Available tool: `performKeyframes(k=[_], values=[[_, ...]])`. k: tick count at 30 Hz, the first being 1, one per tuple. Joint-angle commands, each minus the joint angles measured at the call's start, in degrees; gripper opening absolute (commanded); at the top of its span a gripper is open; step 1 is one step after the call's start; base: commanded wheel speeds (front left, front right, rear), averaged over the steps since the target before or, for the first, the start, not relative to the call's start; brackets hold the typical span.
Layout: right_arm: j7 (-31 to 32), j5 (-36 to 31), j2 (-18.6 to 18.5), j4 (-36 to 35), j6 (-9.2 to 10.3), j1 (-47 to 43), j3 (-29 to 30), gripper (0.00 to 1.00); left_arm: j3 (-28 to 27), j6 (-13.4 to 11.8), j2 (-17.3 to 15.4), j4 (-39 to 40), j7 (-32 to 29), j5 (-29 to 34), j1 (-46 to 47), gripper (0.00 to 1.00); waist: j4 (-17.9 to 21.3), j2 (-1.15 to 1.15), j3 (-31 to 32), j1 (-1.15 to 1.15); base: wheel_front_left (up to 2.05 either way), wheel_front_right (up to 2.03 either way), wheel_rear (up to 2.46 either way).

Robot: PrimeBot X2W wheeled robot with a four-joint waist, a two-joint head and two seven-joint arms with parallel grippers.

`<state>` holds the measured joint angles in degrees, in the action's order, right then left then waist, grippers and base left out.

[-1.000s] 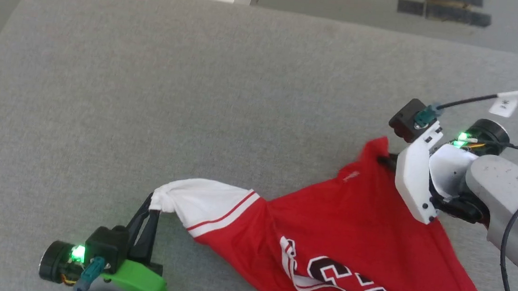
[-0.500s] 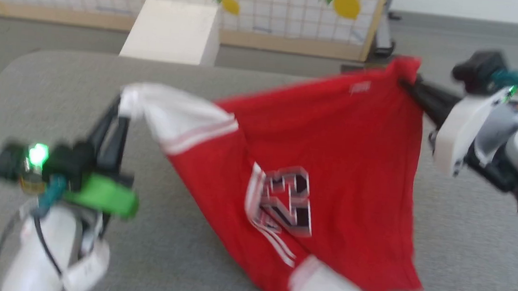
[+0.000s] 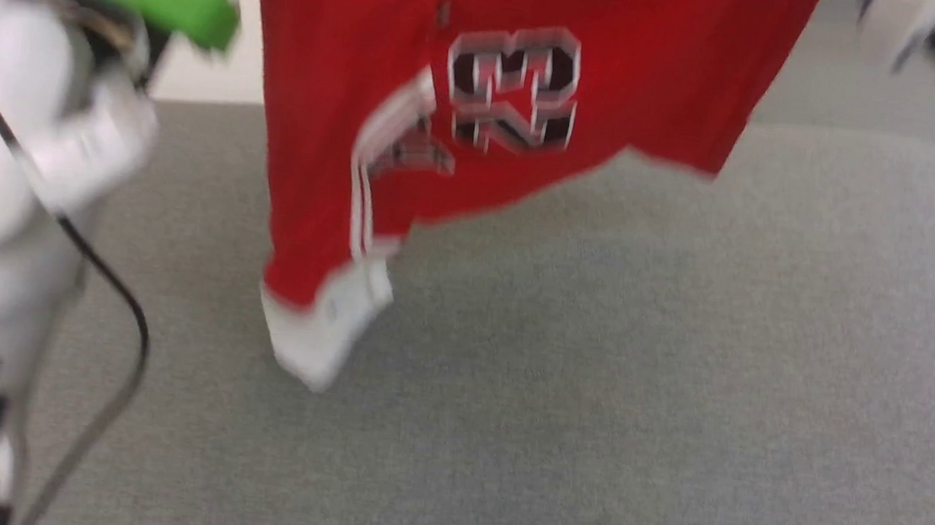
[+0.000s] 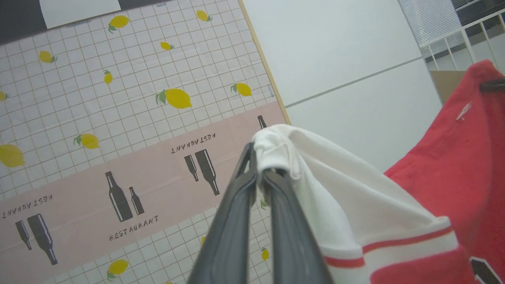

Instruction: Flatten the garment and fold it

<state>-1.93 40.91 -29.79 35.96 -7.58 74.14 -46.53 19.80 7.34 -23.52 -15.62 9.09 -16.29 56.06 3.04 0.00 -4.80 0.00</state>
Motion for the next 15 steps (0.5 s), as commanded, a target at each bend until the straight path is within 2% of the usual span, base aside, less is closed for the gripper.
performKeyframes(k=[1, 9, 15], values=[[0.4, -1.2, 0.6, 1.0, 0.09, 2.8, 0.7, 0.0, 1.0, 0.1, -0.8, -1.0, -0.3, -1.4, 4.0, 0.0, 0.7, 0.0, -6.7, 0.0, 0.0, 0.0, 0.0], [-0.9, -9.3, 1.8, 8.6, 0.09, 21.3, 6.9, 0.0, 5.8, 0.1, -3.8, -8.7, -1.1, -7.8, 28.7, 0.0, 1.0, 0.0, -23.0, 0.0, 0.0, 0.0, 0.0], [-3.3, -14.7, 3.5, 12.9, 0.09, 33.2, 11.4, 0.0, 7.8, 0.1, -5.0, -13.4, 1.2, -9.3, 43.1, 0.0, 1.2, 0.0, -31.2, 0.0, 0.0, 0.0, 0.0]])
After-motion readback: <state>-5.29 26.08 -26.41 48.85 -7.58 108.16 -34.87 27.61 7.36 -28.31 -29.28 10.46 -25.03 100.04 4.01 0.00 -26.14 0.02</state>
